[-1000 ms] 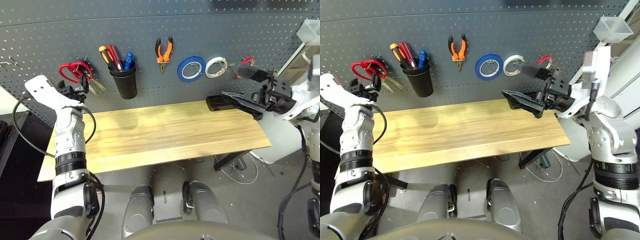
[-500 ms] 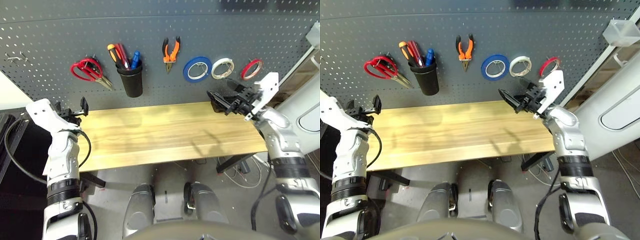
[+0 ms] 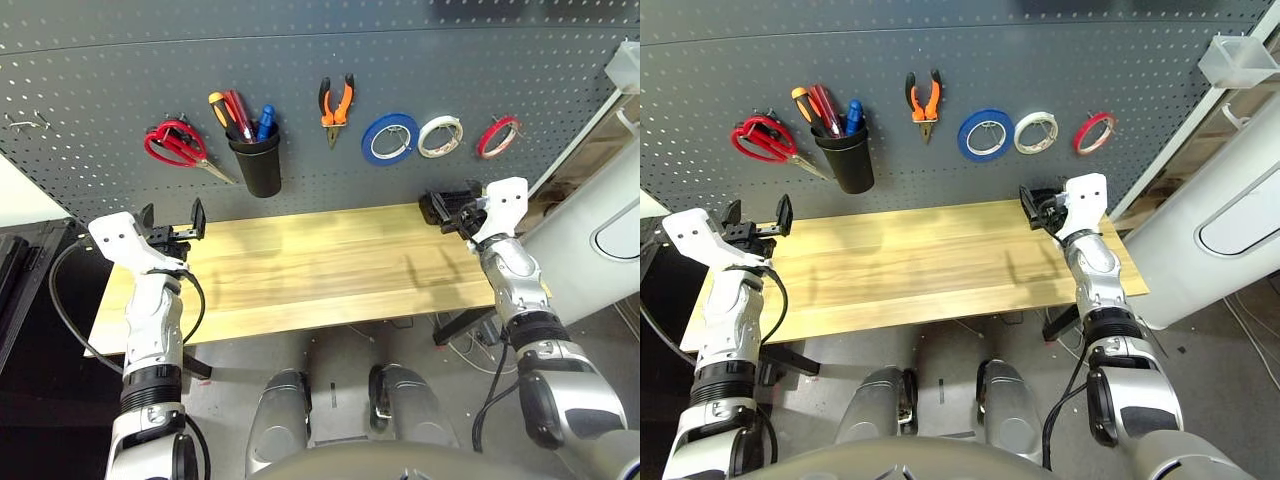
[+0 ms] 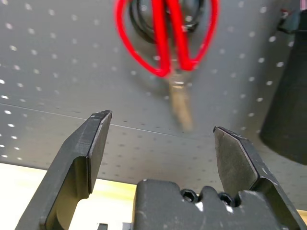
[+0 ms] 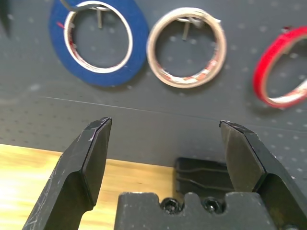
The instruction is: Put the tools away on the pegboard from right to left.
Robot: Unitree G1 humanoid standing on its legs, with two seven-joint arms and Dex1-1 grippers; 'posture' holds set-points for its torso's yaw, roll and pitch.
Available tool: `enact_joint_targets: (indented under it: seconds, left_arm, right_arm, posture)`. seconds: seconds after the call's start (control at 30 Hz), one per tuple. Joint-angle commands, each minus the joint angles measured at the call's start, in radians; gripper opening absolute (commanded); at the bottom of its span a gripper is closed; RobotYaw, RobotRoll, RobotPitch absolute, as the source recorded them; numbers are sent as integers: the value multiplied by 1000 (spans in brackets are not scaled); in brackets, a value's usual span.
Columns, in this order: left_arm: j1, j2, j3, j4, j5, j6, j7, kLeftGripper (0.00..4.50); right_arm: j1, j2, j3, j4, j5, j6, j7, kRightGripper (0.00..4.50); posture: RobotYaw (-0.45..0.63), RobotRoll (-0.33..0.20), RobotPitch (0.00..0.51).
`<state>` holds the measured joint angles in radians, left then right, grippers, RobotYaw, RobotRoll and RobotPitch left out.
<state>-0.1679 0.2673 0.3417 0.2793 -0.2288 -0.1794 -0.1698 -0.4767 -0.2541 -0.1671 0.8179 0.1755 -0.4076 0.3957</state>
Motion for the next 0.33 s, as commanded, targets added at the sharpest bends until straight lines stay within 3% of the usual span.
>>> enact_joint_targets:
  seconds: [0.03,0.33]
  left_arm:
    - [20,-20,-11,-33,-2,12,12,4464]
    - [72,-7,27,-83,-9,58,49,4464]
  right_arm:
    - [-12,1,-9,25,9,-26,27,4500]
    - [-34,8,-14,21,24,-30,47,4500]
  posture:
    - [-37,0,49]
    - [-34,0,47]
